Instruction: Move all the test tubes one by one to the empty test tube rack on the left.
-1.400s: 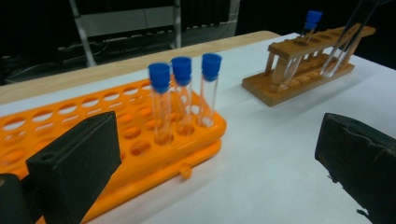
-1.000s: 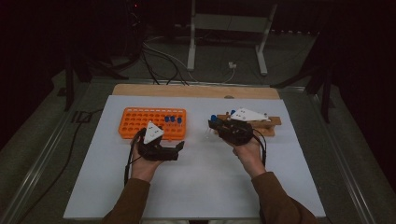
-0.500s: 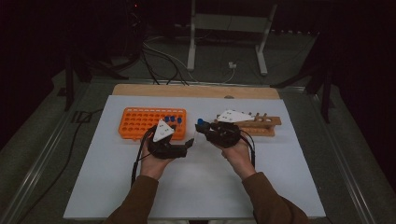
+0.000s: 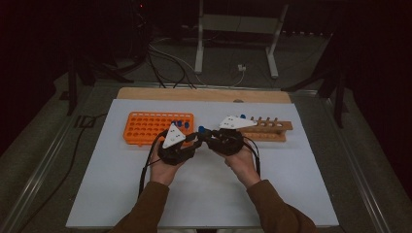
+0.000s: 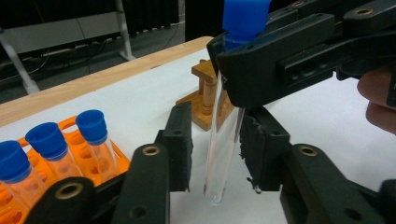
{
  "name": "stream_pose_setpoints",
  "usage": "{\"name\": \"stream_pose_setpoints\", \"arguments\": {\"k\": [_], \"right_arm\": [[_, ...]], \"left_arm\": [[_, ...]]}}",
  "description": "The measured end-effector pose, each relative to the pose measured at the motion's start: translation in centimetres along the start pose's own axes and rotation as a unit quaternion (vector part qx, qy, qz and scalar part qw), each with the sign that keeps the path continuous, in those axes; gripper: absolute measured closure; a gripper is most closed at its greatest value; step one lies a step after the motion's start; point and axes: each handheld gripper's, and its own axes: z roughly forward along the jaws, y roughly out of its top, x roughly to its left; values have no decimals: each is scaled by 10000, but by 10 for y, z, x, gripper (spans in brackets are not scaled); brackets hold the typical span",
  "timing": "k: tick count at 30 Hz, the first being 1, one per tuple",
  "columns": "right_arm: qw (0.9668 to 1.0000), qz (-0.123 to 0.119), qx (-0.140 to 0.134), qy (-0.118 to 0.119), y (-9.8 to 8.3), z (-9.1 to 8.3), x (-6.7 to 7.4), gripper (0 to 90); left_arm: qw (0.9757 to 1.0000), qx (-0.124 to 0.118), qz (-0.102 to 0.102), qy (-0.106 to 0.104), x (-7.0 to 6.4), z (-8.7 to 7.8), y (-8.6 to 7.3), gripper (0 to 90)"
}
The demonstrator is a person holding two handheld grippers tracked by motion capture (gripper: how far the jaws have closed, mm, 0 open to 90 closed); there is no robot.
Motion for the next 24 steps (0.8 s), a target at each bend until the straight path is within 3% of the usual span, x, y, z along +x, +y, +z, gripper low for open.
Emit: {"name": "stream_pose_setpoints", "arguments": {"k": [5,10,15,17,24], "right_arm": [[10000,-1,16,12,0,2,1,768],[10000,24,22,52,0,2,0,755],[9996,129,-27,233,0,-3,-4,514],[9998,147,-57,141,0,-5,-5,413],[9996,53,65,-270,-6,-14,-13,209]], "left_arm": [[9999,35,125,-45,-1,0,0,761],[9998,28,200,-19,-2,0,0,780],[9999,-15,135,78,4,-3,0,782],[9998,-34,125,137,7,-6,0,783],[9993,-103,61,341,20,-15,0,783]]}}
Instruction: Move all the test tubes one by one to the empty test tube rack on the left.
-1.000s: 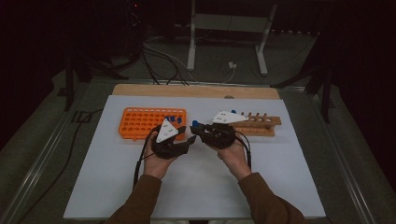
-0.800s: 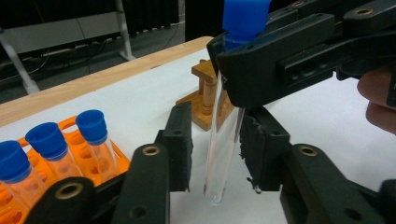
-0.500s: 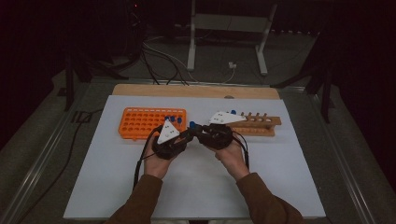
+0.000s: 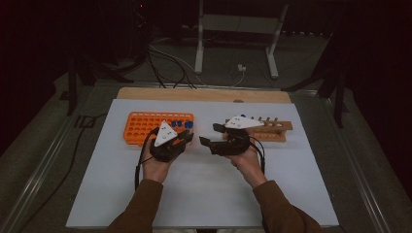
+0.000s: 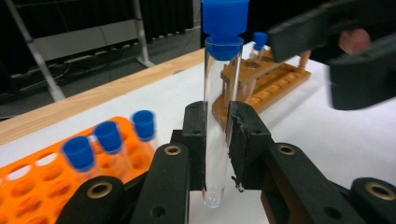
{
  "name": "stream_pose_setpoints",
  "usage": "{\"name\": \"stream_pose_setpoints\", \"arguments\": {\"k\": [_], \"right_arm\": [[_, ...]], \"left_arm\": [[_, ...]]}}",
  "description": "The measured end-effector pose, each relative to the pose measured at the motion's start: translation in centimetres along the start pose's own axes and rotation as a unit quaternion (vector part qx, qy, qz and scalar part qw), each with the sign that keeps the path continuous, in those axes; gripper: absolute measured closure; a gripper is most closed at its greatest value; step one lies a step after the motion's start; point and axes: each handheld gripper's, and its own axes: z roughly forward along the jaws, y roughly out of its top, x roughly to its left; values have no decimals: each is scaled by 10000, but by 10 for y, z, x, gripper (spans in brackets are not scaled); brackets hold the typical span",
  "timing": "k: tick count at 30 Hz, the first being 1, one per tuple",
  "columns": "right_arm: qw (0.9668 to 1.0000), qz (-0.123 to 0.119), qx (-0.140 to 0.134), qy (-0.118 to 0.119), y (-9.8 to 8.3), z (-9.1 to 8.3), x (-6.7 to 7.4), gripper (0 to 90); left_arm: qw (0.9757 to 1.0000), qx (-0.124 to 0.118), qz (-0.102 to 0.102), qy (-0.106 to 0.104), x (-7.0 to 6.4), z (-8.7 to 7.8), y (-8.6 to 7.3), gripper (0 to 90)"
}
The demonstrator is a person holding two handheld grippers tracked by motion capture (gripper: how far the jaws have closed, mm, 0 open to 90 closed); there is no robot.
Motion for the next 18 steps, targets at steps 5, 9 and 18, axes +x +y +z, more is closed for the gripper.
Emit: {"name": "stream_pose_setpoints", "arguments": {"k": [5,9,18], "right_arm": [[9998,60,-9,-163,-6,-6,-7,146],[9995,56,-17,-323,-10,-12,-11,83],[9984,55,-153,-535,-18,-30,-19,44]], "left_arm": [[9997,-84,-113,187,13,-7,-1,782],[9991,-78,-198,378,26,-11,-4,782],[9971,-133,-354,666,44,-11,-12,782]]}}
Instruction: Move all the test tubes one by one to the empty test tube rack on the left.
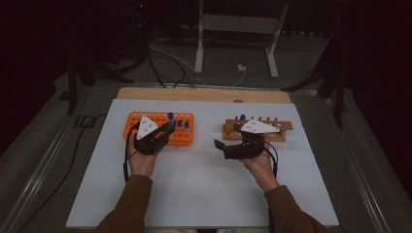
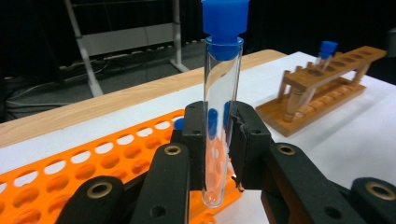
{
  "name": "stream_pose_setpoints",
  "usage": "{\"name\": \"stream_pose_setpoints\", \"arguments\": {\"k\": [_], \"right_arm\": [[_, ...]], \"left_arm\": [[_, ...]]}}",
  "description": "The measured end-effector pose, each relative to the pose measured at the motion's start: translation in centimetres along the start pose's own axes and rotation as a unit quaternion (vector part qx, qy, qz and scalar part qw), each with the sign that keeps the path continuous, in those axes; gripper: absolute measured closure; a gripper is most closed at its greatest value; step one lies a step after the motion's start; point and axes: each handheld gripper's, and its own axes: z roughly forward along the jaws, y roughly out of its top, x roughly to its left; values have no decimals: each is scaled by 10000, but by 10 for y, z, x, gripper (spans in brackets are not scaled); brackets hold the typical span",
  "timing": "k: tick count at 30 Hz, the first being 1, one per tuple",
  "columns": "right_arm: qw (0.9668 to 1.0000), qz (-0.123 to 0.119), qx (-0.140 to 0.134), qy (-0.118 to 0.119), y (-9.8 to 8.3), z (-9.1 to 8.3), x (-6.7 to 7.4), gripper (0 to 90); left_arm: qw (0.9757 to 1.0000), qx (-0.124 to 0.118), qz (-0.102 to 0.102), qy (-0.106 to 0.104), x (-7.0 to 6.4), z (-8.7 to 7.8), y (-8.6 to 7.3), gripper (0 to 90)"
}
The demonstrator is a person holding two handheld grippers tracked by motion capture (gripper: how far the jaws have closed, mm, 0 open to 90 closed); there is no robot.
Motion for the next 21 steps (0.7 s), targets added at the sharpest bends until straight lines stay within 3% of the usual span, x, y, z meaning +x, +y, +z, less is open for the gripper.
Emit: {"name": "stream_pose_setpoints", "arguments": {"k": [12,21], "right_arm": [[9998,56,-161,-33,-4,-15,-8,49],[9999,16,-152,22,-5,-16,-7,57]], "left_arm": [[9989,61,-233,394,18,14,-12,783],[9978,251,-334,506,22,26,-27,782]]}}
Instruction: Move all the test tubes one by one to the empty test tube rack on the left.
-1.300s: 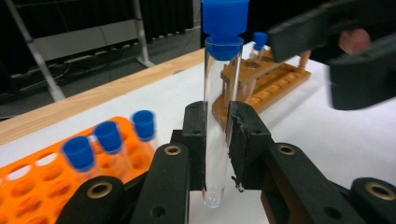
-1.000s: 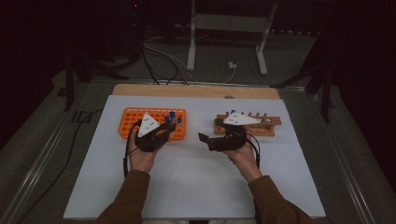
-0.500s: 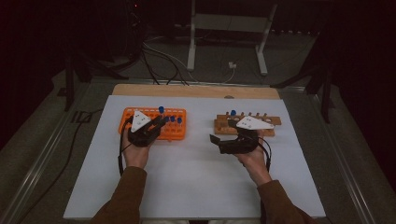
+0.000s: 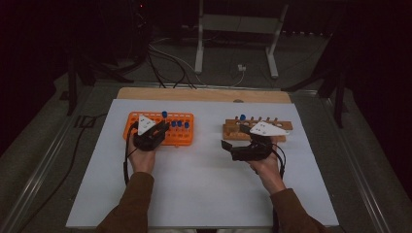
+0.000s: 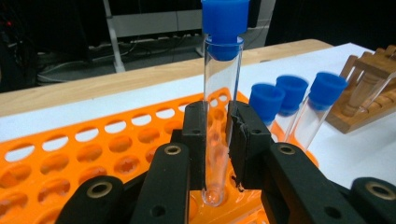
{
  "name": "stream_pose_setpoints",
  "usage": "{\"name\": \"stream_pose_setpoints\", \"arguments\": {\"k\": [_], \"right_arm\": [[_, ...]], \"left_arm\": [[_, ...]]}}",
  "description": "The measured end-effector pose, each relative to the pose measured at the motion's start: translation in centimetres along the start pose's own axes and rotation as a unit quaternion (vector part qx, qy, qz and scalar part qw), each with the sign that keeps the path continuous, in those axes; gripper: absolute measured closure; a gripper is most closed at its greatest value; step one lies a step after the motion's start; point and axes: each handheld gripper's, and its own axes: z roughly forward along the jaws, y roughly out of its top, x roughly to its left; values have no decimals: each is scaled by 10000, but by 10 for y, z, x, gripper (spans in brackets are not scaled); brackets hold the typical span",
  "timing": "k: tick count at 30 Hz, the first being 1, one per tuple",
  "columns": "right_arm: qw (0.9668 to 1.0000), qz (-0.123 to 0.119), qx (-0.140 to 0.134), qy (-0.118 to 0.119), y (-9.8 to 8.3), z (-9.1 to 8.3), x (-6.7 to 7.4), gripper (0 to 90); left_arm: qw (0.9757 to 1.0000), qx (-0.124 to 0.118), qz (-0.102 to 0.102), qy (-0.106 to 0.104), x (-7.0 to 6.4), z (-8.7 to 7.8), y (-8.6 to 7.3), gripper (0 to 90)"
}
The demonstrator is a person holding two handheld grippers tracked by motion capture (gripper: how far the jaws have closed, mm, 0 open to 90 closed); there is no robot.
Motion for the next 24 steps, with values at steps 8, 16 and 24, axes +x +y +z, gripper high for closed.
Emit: {"name": "stream_pose_setpoints", "arguments": {"k": [8,16,24], "right_arm": [[10000,-14,34,29,-2,2,0,64],[10000,25,41,15,-3,3,-1,66],[10000,21,52,-26,-4,2,-4,67]], "left_arm": [[9994,290,164,90,-3,6,-13,782],[9979,446,434,160,-8,7,-16,785],[9979,536,321,146,-7,9,-20,785]]}}
